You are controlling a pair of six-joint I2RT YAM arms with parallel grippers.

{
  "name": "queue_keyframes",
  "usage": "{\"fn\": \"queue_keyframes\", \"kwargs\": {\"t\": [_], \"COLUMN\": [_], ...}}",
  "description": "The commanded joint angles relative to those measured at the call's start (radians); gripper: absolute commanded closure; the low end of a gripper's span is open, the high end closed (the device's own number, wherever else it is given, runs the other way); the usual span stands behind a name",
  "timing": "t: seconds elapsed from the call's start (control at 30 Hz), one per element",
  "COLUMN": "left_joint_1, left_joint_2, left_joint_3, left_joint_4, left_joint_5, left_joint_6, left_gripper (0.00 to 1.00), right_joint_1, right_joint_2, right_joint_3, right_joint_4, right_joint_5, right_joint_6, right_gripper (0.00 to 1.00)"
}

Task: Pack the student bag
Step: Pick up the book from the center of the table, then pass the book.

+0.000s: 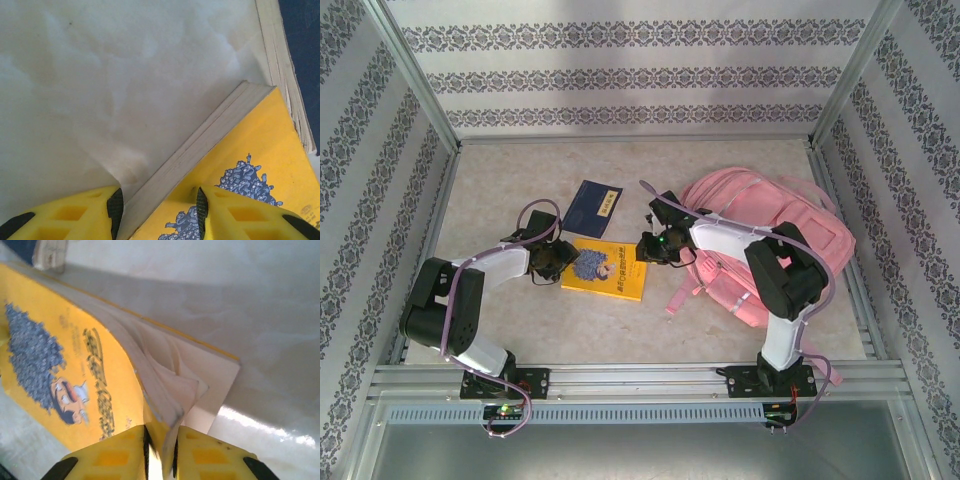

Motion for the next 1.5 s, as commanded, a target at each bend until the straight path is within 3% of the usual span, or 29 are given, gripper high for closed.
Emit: {"fn": "queue_keyframes", "kwargs": {"t": [0.0, 0.03, 0.1, 0.27, 0.43, 0.67, 0.87, 1.17, 1.3, 1.47], "left_joint_1": [-0.041, -0.039, -0.039, -0.015, 0.041, 0.050, 0.048, 0.025, 0.016, 0.016], "left_joint_2": [0.081, 0.076, 0.046, -0.122, -0.282, -0.409, -0.382, -0.239, -0.179, -0.183], "left_joint_3": [0.006, 0.013, 0.036, 0.057, 0.049, -0.098, -0.204, -0.232, -0.235, -0.227], "left_joint_4": [0.130, 0.109, 0.031, -0.181, -0.324, -0.221, -0.004, 0.239, 0.308, 0.314], "left_joint_5": [0.108, 0.102, 0.070, -0.054, -0.080, 0.055, 0.136, 0.151, 0.142, 0.119], "left_joint_6": [0.021, 0.029, 0.054, 0.077, 0.075, -0.069, -0.209, -0.314, -0.342, -0.347], "left_gripper": [0.55, 0.55, 0.52, 0.31, 0.20, 0.16, 0.13, 0.20, 0.32, 0.55], "right_joint_1": [0.032, 0.028, 0.008, -0.033, -0.054, -0.065, -0.052, -0.036, -0.033, -0.025], "right_joint_2": [-0.047, -0.051, -0.062, -0.091, -0.098, -0.127, -0.129, -0.127, -0.130, -0.132], "right_joint_3": [0.029, 0.026, 0.002, -0.041, -0.056, -0.107, -0.158, -0.185, -0.195, -0.210], "right_joint_4": [-0.039, -0.041, -0.012, 0.079, 0.148, 0.263, 0.380, 0.457, 0.479, 0.490], "right_joint_5": [-0.051, -0.053, -0.081, -0.168, -0.234, -0.268, -0.301, -0.324, -0.329, -0.331], "right_joint_6": [-0.018, -0.013, 0.024, 0.192, 0.363, 0.527, 0.633, 0.690, 0.706, 0.711], "right_gripper": [0.94, 1.00, 1.00, 1.00, 1.00, 1.00, 1.00, 1.00, 1.00, 1.00]}}
